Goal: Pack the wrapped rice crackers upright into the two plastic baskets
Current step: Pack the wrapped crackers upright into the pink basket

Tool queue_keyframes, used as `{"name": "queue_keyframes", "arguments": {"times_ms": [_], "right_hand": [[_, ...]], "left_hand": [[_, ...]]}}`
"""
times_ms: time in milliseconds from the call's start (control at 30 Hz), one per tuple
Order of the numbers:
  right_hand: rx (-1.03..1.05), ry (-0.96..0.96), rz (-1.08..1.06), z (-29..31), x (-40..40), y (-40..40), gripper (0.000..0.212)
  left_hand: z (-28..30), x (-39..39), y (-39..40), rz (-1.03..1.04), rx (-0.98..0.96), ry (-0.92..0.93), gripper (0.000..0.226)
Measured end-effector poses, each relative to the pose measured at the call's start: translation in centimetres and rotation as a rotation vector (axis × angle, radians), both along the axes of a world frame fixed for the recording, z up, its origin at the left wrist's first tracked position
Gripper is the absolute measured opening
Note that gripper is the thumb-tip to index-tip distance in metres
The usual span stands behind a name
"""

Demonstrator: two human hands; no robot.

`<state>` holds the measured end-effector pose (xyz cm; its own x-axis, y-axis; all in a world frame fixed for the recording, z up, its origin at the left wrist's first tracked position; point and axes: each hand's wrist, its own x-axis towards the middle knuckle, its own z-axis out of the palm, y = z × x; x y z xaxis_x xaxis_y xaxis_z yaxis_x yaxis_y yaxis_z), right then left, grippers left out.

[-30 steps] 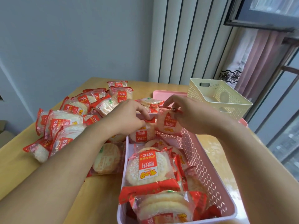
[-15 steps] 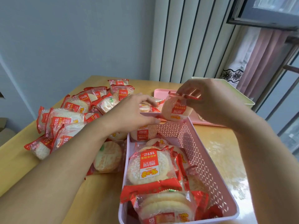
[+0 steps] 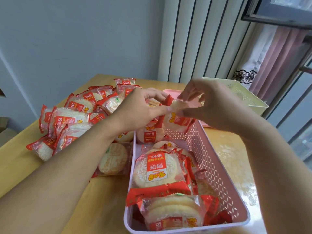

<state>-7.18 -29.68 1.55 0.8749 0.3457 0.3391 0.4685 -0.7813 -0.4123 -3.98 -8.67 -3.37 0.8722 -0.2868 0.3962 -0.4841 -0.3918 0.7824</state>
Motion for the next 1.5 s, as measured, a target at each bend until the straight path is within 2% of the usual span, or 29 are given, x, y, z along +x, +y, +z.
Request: {"name": "queue_keyframes", "arguments": {"times_ms": [67,133,267,400,533,767,1000,1167,1267,1300,1367,1433,1500], "right_hand": [[-0.064,-0.028,0.015,-0.7,0.4,0.5,0.038],[-0.102,-0.004,0.007,-1.3,0.8,0.5,0.039],[-0.098,0.070,-0.009,-1.2,0.9,-0.1,0.050],[-0.194,0.015,-0.110,-1.4,1.1,0.0,0.031],[-0.273,-0.053,-0.186,-2.2,1.5,0.2,0.016],[-0.348,-0.010,-0.199,-3.0,1.9,0.4,0.029],[-0.403,0.010,-0.211,-3.2,1.9,0.9,0.021],[-0.496,-0.017,-0.147,-2.0,1.1,0.5,0.029],[-0.346,0.076,-0.055,-0.4,-0.6,0.9,0.008],[-0.308,0.133,0.000,0.2,-1.3,1.3,0.014],[-0.302,0.315,0.118,0.9,-2.8,2.2,0.045],[-0.420,0.476,0.199,0.8,-3.7,3.0,0.072],[-0.509,0.544,0.237,0.3,-3.8,3.2,0.080]], "left_hand": [[-0.2,-0.1,-0.2,-0.008,0.031,0.000,0.011],[-0.2,-0.2,-0.1,0.000,0.088,0.030,0.025],[0.3,-0.3,1.0,0.005,0.326,0.138,0.054],[0.7,-0.3,1.6,0.061,0.478,0.190,0.063],[0.7,-0.1,2.0,0.120,0.453,0.199,0.061],[-0.1,0.6,2.0,0.144,0.457,0.158,0.054],[-0.3,0.5,1.5,0.189,0.462,0.100,0.050],[-0.3,0.4,1.5,0.187,0.478,0.113,0.053],[-0.3,0.4,1.4,0.166,0.464,0.135,0.056],[-0.3,0.4,1.4,0.164,0.459,0.141,0.056],[-0.2,0.3,1.4,0.167,0.459,0.147,0.055],[-0.1,0.2,1.5,0.164,0.470,0.139,0.054],[0.1,0.1,1.6,0.152,0.460,0.127,0.050]]}}
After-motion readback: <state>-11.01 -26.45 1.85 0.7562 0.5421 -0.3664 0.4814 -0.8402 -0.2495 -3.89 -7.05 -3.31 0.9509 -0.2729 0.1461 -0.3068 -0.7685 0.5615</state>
